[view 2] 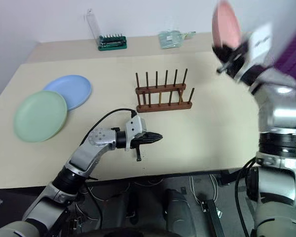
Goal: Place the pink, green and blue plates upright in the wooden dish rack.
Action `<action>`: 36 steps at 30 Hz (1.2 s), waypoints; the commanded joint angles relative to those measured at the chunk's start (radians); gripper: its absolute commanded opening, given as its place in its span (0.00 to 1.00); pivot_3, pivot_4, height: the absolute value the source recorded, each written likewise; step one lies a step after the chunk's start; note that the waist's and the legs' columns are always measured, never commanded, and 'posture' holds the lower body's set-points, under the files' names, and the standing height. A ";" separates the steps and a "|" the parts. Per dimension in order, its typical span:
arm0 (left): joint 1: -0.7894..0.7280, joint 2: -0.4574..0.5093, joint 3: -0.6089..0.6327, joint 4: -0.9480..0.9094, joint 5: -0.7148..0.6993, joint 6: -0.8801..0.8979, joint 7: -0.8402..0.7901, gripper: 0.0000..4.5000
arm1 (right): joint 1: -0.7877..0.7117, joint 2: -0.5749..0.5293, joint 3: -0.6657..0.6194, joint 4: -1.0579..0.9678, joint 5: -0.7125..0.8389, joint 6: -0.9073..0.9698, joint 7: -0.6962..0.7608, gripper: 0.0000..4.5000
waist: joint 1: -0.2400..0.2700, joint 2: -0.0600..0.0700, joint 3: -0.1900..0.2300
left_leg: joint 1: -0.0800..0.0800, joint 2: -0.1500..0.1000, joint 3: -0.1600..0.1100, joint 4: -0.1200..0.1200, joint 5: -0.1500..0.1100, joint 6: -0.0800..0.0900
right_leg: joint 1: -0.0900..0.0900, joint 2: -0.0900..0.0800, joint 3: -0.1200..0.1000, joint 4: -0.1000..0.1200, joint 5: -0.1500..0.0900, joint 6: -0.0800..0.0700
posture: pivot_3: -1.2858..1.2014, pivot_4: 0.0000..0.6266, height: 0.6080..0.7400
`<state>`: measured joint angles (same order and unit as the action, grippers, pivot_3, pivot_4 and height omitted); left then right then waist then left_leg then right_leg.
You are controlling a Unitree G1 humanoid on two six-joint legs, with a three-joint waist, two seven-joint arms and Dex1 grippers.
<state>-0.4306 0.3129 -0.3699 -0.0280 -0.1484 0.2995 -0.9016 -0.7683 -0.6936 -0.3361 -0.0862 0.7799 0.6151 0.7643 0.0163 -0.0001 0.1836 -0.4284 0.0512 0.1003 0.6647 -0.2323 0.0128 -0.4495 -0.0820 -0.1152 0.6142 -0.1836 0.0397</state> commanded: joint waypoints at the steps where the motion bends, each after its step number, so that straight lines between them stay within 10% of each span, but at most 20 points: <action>1: -0.001 -0.005 0.007 -0.027 -0.009 -0.009 -0.001 0.00 | -0.028 0.050 -0.059 -0.017 0.220 0.163 -0.050 0.01 | -0.003 0.000 0.000 | 0.000 0.000 0.001 0.000 0.000 0.000 | 0.000 -0.001 0.000 -0.001 0.000 -0.001 | 0.52 0.24 0.92; 22: 0.019 0.003 0.012 -0.051 -0.008 0.006 0.015 0.00 | -0.158 0.134 -0.109 0.439 0.213 0.317 -0.270 0.01 | -0.004 0.001 0.000 | -0.012 -0.002 0.004 0.003 0.000 0.001 | -0.013 -0.001 0.001 0.001 0.005 0.003 | 0.52 0.24 0.92; 30: 0.023 0.005 0.014 -0.057 -0.008 0.012 0.018 0.00 | -0.150 0.124 -0.071 0.361 0.118 0.177 -0.228 0.86 | -0.004 0.001 0.000 | -0.014 -0.002 0.004 0.003 0.000 0.001 | -0.014 -0.001 0.001 0.001 0.005 0.003 | 0.52 0.24 0.92; 36: 0.016 -0.001 0.034 -0.045 -0.007 0.004 0.045 0.00 | -0.145 0.034 0.020 0.298 -0.143 -0.114 -0.178 0.86 | -0.003 0.001 0.000 | -0.014 -0.003 0.004 0.003 0.000 0.001 | -0.014 -0.001 0.001 0.000 0.004 0.004 | 0.52 0.24 0.92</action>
<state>-0.4031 0.3155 -0.3627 -0.0499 -0.1486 0.3180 -0.8668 -0.8911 -0.6268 -0.3163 0.2546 0.6922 0.5807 0.5719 0.0131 0.0009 0.1837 -0.4419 0.0486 0.1038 0.6675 -0.2319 0.0135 -0.4636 -0.0827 -0.1140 0.6144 -0.1792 0.0436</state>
